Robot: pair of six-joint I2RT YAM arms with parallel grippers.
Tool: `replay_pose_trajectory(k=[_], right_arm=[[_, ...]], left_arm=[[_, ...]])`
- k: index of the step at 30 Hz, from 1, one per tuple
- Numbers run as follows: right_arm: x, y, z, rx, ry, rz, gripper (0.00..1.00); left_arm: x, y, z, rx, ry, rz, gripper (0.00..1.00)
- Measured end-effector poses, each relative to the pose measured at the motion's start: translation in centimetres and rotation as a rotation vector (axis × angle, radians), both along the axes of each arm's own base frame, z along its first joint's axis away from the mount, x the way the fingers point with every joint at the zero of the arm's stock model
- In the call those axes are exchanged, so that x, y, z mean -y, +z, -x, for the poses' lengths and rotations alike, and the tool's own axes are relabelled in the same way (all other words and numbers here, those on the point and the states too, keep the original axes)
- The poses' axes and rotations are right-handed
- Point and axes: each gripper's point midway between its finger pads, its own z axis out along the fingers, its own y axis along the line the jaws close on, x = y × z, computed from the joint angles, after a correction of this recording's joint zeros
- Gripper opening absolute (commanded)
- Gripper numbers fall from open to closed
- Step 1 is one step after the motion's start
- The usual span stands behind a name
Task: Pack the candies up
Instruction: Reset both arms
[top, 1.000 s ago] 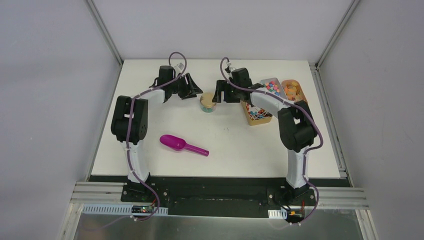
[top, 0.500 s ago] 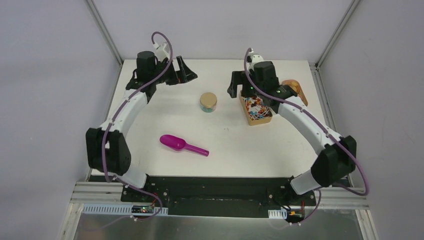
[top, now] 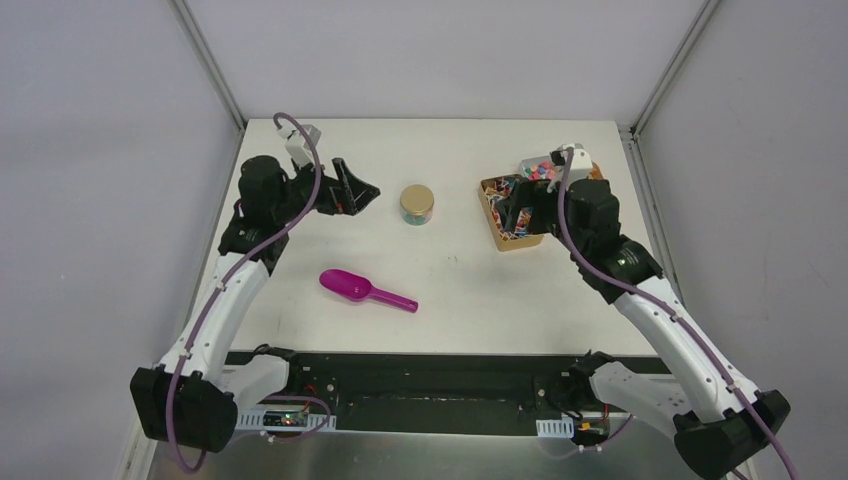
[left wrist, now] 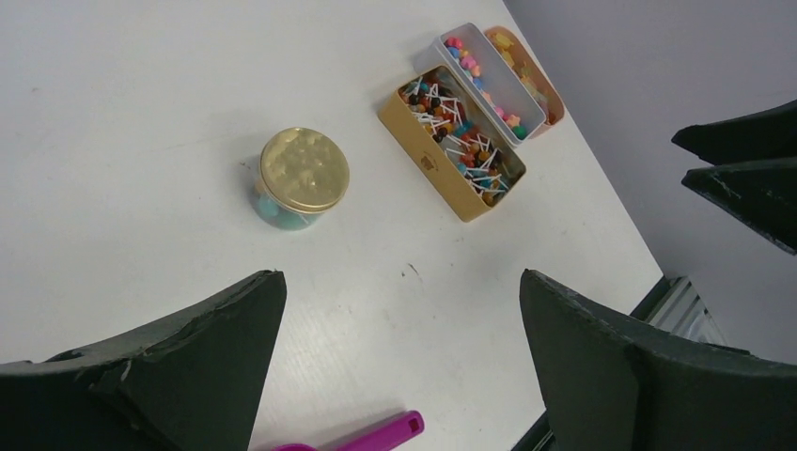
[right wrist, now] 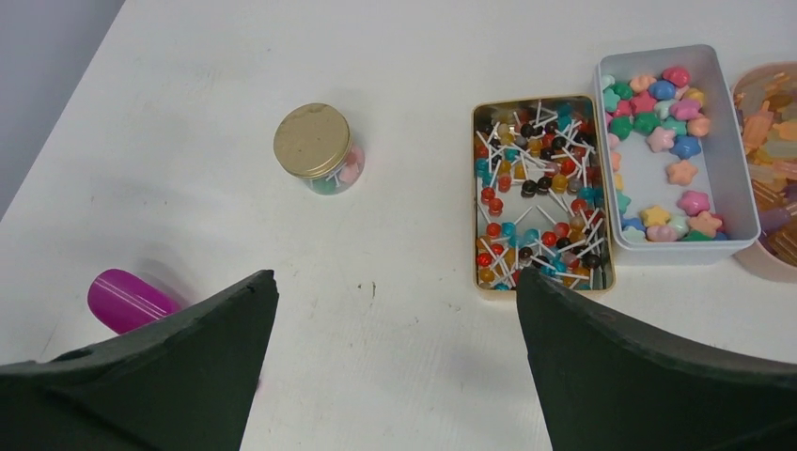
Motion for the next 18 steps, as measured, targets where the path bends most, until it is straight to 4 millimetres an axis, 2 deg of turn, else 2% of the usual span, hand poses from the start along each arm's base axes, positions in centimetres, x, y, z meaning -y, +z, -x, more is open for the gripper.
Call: replay_pose_trajectory(k=[4, 8, 12, 18], right_arm=[[1.1, -0.6, 1.0, -0.002, -0.048, -0.027, 1.0], [2.1, -1.4, 1.8, -0.006, -0.088, -0.04, 1.0], [2.7, -1.1, 2.6, 0.013, -0.101, -0.062, 1.0], [2.8, -0.6, 2.8, 0.023, -0.11, -0.083, 1.0]], left_arm=[[-0.3, 0.1, 2.1, 0.027, 0.001, 0.013, 0.99], [-0.3, 1.8, 3.4, 0.079, -0.004, 0.039, 0.99], [-0.4, 2.8, 3.7, 0.115, -0.003, 0.049, 0.99], [-0.4, 2.5, 3.7, 0.109, -0.003, 0.048, 0.99]])
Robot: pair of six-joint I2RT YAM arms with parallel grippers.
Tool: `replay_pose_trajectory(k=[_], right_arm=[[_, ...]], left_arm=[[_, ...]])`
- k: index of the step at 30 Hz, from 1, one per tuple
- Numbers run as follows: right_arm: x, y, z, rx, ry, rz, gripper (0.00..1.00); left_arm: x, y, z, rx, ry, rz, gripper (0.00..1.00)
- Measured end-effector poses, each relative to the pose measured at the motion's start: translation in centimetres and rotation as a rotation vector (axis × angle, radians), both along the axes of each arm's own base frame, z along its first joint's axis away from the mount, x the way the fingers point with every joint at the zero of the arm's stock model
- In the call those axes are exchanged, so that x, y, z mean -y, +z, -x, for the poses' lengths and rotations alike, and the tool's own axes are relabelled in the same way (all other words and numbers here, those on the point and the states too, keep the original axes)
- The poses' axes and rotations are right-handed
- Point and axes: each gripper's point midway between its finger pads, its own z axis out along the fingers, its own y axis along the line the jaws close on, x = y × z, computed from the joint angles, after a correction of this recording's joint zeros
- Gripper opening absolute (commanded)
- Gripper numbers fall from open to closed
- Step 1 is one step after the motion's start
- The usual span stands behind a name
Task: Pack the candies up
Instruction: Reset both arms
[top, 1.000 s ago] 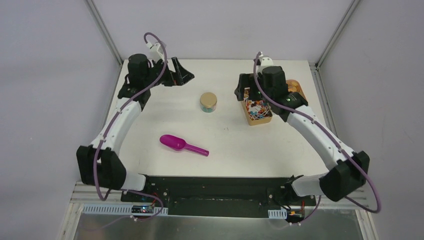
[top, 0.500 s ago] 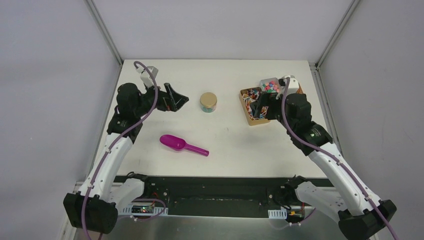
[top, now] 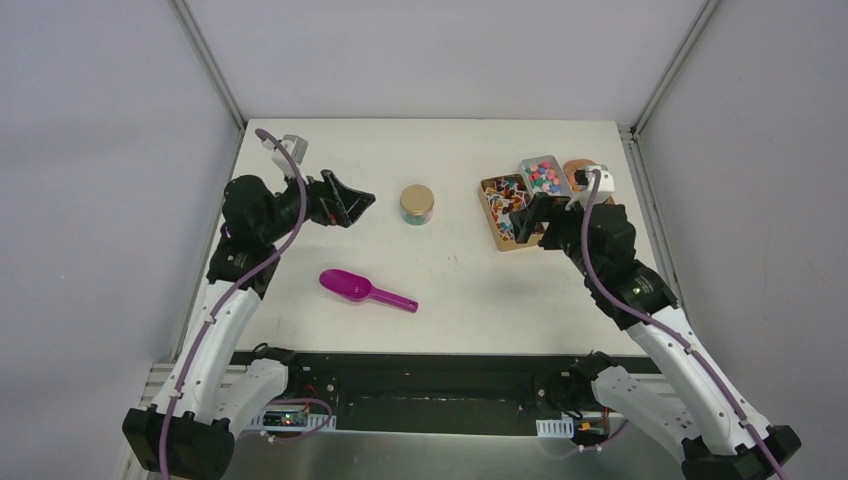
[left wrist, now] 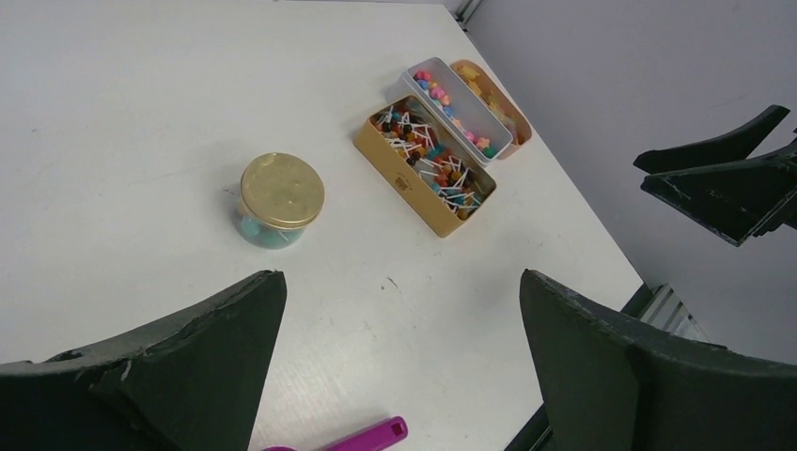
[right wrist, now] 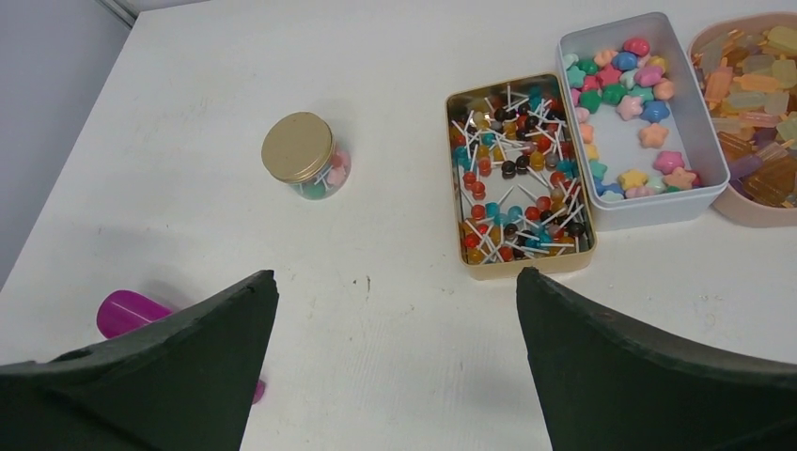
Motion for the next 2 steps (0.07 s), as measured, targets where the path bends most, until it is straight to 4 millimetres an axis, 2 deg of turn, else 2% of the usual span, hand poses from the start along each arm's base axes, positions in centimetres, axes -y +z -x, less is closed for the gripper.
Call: replay_pose_trajectory(k=[2], right_arm=[[0.02, -0.01, -0.01, -0.001, -0.002, -0.001, 1.0]], left_arm=[[-0.01, -0.12, 0.0, -0.002, 0.0, -0.001, 0.99]])
